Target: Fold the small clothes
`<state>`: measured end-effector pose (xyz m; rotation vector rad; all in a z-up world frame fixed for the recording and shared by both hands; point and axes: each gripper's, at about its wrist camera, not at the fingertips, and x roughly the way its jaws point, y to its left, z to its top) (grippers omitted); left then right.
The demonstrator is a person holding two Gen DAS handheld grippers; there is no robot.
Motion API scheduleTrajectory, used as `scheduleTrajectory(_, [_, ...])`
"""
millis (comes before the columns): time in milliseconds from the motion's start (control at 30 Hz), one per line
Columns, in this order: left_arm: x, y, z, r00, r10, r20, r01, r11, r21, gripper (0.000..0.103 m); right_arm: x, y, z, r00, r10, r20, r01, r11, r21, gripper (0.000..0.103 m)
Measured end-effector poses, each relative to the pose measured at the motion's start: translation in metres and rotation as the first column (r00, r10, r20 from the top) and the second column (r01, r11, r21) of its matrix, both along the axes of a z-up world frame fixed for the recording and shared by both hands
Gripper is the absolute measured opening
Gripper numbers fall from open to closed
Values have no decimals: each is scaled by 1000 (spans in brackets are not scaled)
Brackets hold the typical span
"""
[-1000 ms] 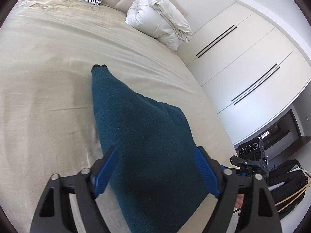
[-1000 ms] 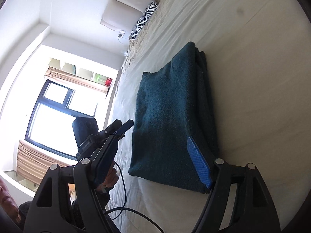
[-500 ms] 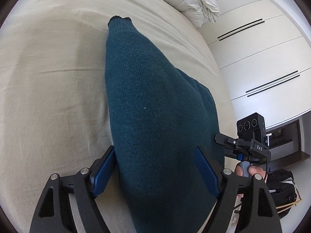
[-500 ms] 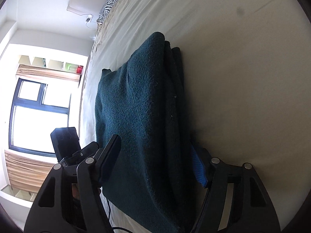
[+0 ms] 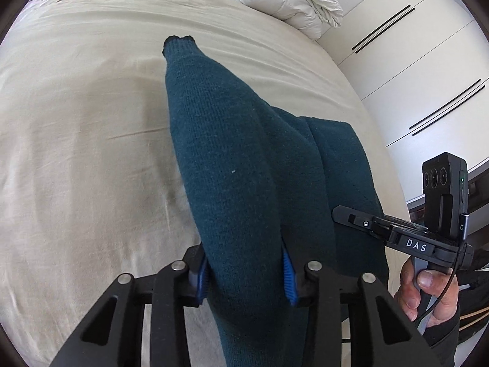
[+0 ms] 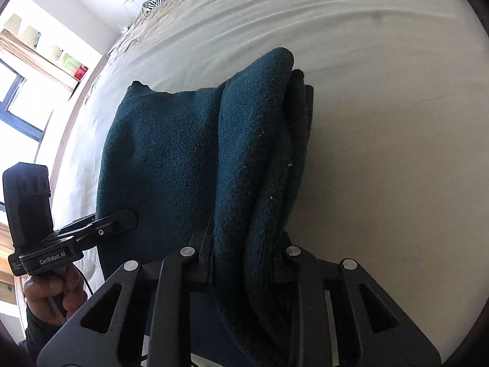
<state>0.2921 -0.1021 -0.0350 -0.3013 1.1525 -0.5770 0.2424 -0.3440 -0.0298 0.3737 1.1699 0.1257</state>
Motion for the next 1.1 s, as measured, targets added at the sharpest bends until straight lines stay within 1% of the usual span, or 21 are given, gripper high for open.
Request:
scheduleTrajectory(67, [-21, 20, 17, 1000, 9, 26, -9, 1000, -4, 41, -17, 21, 19, 999, 27, 33, -27, 1000, -11, 21])
scheduleTrajectory(133, [-45, 39, 33, 998, 7, 59, -8, 1000, 5, 41, -38, 41, 37, 997, 51, 66, -51, 999, -1, 21])
scheduleTrajectory(233, [-86, 70, 49, 996, 15, 93, -18, 999, 29, 41, -74, 75, 58, 990, 96, 100, -95, 995, -10, 21])
scheduleTrajectory(333, [-124, 102, 54, 993, 33, 115, -40, 998, 55, 41, -106, 126, 66, 980, 161, 117, -156, 986, -52, 21])
scheduleTrajectory(367, [-135, 113, 53, 992, 43, 118, -50, 997, 62, 41, -117, 139, 66, 977, 178, 121, -172, 984, -56, 21])
scheduleTrajectory(400, [-145, 122, 53, 991, 54, 119, -62, 996, 65, 41, -121, 162, 64, 974, 189, 124, -183, 982, -54, 21])
scheduleTrajectory(467, [-163, 138, 48, 991, 68, 115, -76, 995, 66, 41, -137, 183, 60, 970, 208, 123, -204, 978, -46, 21])
scheduleTrajectory(567, [-180, 157, 37, 992, 87, 96, -93, 994, 61, 41, -152, 206, 47, 969, 221, 114, -221, 975, -16, 21])
scheduleTrajectory(667, [-186, 167, 19, 991, 96, 89, -102, 993, 61, 41, -162, 216, 34, 969, 223, 106, -224, 974, -3, 21])
scheduleTrajectory(733, [-187, 172, 3, 992, 104, 69, -109, 992, 64, 41, -156, 230, 19, 973, 212, 91, -214, 977, 17, 21])
scheduleTrajectory(833, [-185, 175, -22, 994, 102, 38, -104, 992, 65, 42, -146, 227, -11, 979, 191, 66, -194, 980, 43, 21])
scheduleTrajectory(867, [-184, 175, -30, 994, 103, 29, -105, 992, 66, 44, -144, 223, -19, 983, 175, 51, -178, 982, 67, 22])
scheduleTrajectory(933, [-181, 181, -40, 993, 118, 24, -118, 993, 24, 47, -142, 214, -41, 990, 135, 35, -139, 981, 139, 22])
scheduleTrajectory(967, [-180, 184, -45, 992, 126, 14, -126, 992, -1, 50, -147, 213, -57, 993, 114, 29, -117, 974, 194, 22])
scheduleTrajectory(1033, [-181, 189, -52, 991, 131, -2, -131, 991, -30, 55, -147, 197, -75, 997, 76, 5, -74, 952, 296, 25])
scheduleTrajectory(1067, [-181, 190, -55, 991, 134, -4, -134, 990, -38, 57, -149, 191, -81, 998, 61, 5, -59, 945, 323, 27])
scheduleTrajectory(1100, [-182, 191, -57, 991, 137, -7, -137, 990, -46, 59, -146, 187, -87, 999, 53, 6, -52, 937, 345, 32])
